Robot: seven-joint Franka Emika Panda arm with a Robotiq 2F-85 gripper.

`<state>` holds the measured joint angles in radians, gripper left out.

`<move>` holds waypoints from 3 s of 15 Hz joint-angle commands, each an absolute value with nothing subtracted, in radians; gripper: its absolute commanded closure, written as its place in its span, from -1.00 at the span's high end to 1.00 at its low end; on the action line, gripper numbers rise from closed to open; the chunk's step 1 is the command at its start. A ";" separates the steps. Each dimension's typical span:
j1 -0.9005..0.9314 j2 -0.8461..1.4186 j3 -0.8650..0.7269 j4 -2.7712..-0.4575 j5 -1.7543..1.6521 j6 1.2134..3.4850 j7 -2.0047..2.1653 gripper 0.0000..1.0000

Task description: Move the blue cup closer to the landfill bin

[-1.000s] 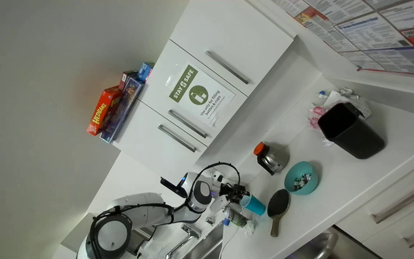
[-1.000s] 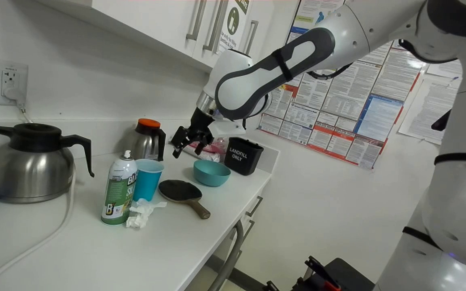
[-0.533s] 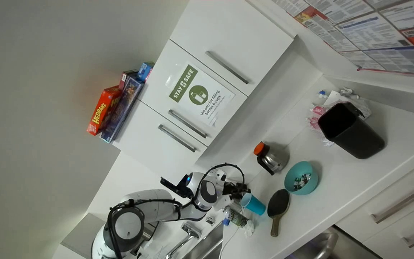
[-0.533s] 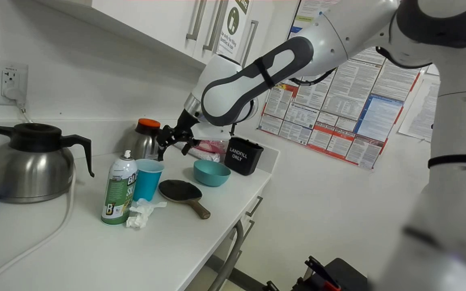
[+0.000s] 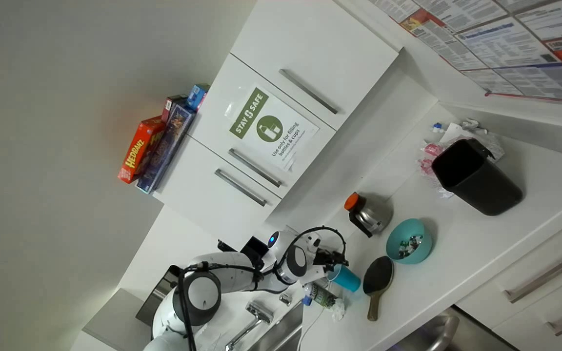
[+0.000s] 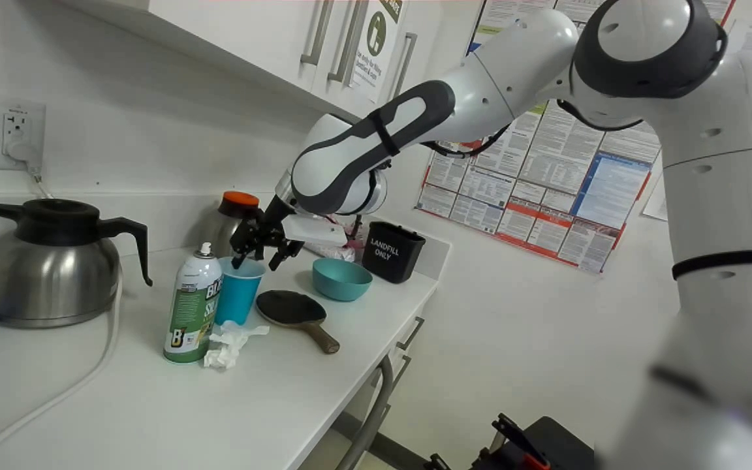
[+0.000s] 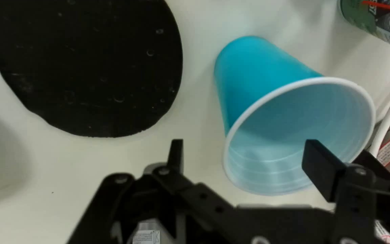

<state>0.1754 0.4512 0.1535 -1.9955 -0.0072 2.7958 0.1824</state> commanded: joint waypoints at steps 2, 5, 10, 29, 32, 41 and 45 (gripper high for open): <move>0.174 0.504 0.159 -1.924 0.033 2.784 0.149 -0.01; 0.173 0.517 0.161 -1.905 0.038 2.781 0.147 -0.46; 0.171 0.526 0.165 -1.887 0.046 2.775 0.142 -1.00; 0.222 -0.015 -0.074 -2.351 -0.350 2.716 0.605 -0.97; 0.131 -0.088 -0.058 -2.425 -0.382 2.734 0.696 -0.97; -0.137 -0.183 -0.037 -2.494 -0.758 2.690 1.172 -0.97; -0.125 -0.151 -0.060 -2.482 -0.739 2.722 1.138 -0.89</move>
<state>-0.1245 -0.1514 -0.0596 -2.4819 -0.7387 2.7222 1.1386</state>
